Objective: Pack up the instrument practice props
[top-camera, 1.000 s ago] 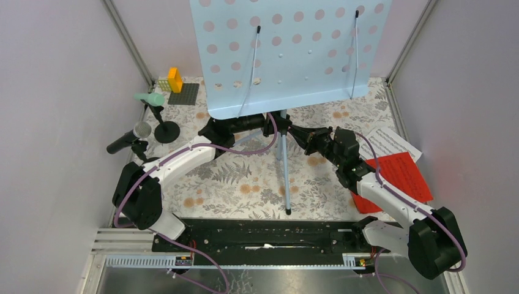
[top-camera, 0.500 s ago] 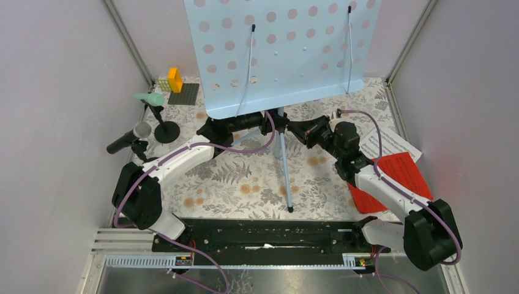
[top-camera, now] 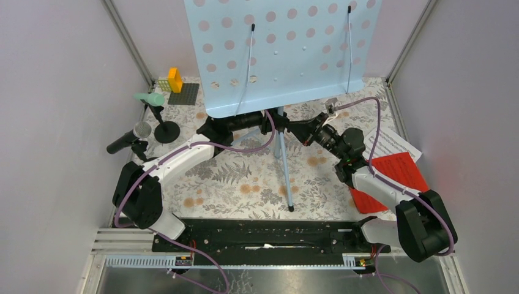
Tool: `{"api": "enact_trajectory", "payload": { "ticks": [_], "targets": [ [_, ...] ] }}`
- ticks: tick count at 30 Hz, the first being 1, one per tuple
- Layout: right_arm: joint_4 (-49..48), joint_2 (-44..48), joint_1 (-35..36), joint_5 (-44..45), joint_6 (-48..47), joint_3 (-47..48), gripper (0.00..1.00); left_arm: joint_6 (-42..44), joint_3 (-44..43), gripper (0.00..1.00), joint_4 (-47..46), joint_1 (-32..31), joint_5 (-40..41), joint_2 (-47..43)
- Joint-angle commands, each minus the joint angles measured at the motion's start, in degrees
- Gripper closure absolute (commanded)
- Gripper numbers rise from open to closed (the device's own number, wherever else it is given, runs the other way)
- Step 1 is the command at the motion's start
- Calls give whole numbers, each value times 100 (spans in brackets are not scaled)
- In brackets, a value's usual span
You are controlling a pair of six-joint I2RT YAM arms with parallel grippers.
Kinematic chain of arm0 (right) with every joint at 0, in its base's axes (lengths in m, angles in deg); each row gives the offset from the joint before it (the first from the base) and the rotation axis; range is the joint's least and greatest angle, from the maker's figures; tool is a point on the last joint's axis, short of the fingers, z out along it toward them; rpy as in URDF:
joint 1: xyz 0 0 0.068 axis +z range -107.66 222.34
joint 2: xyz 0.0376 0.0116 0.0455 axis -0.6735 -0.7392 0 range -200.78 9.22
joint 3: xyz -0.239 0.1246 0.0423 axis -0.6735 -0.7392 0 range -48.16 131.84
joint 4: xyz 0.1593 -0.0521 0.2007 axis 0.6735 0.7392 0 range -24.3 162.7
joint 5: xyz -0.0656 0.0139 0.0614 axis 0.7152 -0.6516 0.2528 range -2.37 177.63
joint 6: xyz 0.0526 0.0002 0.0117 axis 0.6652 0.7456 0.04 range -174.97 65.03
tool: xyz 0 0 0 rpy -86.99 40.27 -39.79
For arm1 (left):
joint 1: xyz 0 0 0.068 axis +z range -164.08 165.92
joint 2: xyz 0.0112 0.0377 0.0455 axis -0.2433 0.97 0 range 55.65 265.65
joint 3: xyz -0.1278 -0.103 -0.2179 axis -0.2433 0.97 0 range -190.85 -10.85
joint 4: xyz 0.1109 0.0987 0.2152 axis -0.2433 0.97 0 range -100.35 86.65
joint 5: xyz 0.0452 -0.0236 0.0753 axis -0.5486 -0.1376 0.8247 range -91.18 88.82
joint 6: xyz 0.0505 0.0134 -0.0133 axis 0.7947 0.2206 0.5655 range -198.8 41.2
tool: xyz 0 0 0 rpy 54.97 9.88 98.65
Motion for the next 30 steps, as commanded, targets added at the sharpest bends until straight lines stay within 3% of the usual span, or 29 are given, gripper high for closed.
{"api": "enact_trajectory", "payload": {
  "ticks": [1, 5, 7, 8, 11, 16, 20, 23, 26, 29, 30],
  "targets": [
    [-421, -294, 368, -2973, -2221, -11, 100, -133, 3, 100, 799, -348, -462, 389],
    [-684, -356, 372, -4054, -3196, 24, 100, -137, 1, 100, 808, -344, -456, 352],
    [-617, -347, 375, -4130, -3662, 47, 100, -150, 5, 100, 809, -348, -450, 344],
    [-475, -359, 369, -4147, -3865, 104, 100, -158, 2, 100, 809, -344, -453, 346],
    [854, -208, 391, -4113, -5616, 376, 100, -175, -28, 100, 814, -347, -454, 367],
    [4246, 150, 591, -2604, -8975, 980, 100, -180, -40, 100, 827, -348, -477, 383],
    [4543, 384, 739, -1105, -10130, 901, 100, -180, -55, 100, 809, -352, -482, 405],
    [3382, 696, 737, -741, -9911, 401, 100, -176, -43, 100, 809, -357, -478, 379],
    [2313, 890, 741, -677, -8933, 55, 90, -178, -47, 100, 790, -357, -553, 375],
    [1755, 1161, 744, -696, -7642, -169, 63, -178, -50, 100, 757, -353, -599, 355],
    [1344, 1268, 744, -626, -7140, -340, 38, -180, -41, 100, 744, -355, -585, 336]
  ]
}}
